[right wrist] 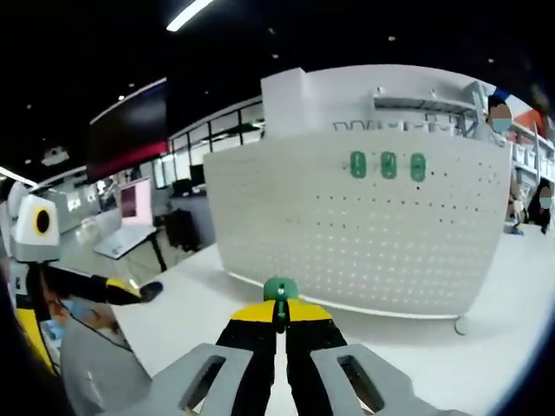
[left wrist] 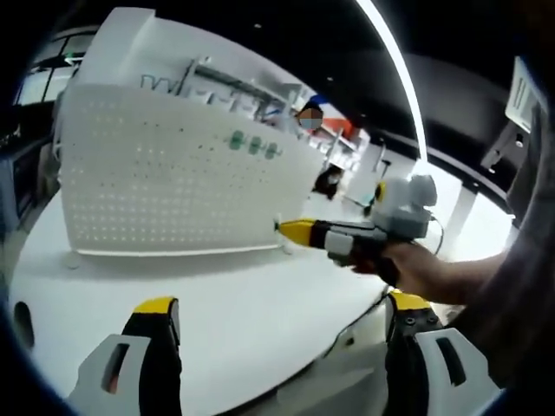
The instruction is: Insert the hook assembly into the mounting plate slot until the hook locks in place.
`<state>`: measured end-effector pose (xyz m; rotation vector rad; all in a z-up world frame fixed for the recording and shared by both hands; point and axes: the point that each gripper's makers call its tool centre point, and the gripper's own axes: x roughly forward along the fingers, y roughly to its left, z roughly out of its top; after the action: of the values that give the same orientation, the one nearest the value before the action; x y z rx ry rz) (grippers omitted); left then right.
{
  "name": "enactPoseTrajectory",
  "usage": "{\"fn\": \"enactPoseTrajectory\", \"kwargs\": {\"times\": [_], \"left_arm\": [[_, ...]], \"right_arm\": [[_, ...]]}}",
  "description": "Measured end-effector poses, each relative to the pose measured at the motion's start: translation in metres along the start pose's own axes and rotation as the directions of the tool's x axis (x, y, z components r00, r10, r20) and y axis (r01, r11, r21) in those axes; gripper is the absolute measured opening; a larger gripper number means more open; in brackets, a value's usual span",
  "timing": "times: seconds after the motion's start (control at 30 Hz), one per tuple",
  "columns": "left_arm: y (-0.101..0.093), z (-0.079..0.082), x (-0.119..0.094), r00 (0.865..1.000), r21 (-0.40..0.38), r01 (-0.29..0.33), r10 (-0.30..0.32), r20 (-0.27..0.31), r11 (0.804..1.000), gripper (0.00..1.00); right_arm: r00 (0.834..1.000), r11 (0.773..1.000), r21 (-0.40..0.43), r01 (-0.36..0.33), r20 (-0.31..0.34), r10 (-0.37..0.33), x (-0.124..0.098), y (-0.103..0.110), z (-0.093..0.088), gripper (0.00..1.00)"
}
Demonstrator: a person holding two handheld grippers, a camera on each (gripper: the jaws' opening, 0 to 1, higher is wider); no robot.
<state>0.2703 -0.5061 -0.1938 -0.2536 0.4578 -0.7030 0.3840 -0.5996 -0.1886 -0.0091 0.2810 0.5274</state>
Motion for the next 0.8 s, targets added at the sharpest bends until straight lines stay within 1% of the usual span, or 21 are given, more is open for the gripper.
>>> {"fn": "enactPoseTrajectory", "kwargs": {"times": [0.1, 0.27, 0.4, 0.43, 0.67, 0.8], "left_arm": [[0.000, -0.002, 0.002, 1.000, 0.007, -0.002, 0.002, -0.012, 1.000, 1.00], [-0.001, 0.000, 0.003, 1.000, 0.003, -0.002, 0.002, -0.009, 1.000, 1.00], [0.001, -0.002, 0.003, 1.000, 0.008, -0.003, 0.003, -0.017, 1.000, 1.00], [0.001, -0.002, 0.003, 1.000, 0.008, -0.002, 0.002, -0.018, 1.000, 1.00], [0.001, -0.001, 0.004, 1.000, 0.008, 0.001, -0.001, -0.023, 1.000, 1.00], [0.005, 0.001, 0.005, 1.000, 0.005, -0.004, 0.004, -0.018, 1.000, 1.00]], "right_arm": [[0.999, 1.000, -0.005, 0.029, 0.016, -0.029, 0.003, -0.012, 0.005, 0.00], [0.997, 0.997, -0.011, 0.073, 0.039, -0.073, 0.007, -0.032, 0.015, 0.00], [0.993, 0.994, -0.019, 0.109, 0.057, -0.108, 0.011, -0.051, 0.023, 0.00], [0.992, 0.994, -0.019, 0.112, 0.058, -0.111, 0.012, -0.053, 0.024, 0.00], [0.981, 0.983, -0.036, 0.178, 0.082, -0.174, 0.020, -0.087, 0.036, 0.00], [0.970, 0.973, -0.050, 0.226, 0.103, -0.220, 0.024, -0.108, 0.042, 0.00]]}}
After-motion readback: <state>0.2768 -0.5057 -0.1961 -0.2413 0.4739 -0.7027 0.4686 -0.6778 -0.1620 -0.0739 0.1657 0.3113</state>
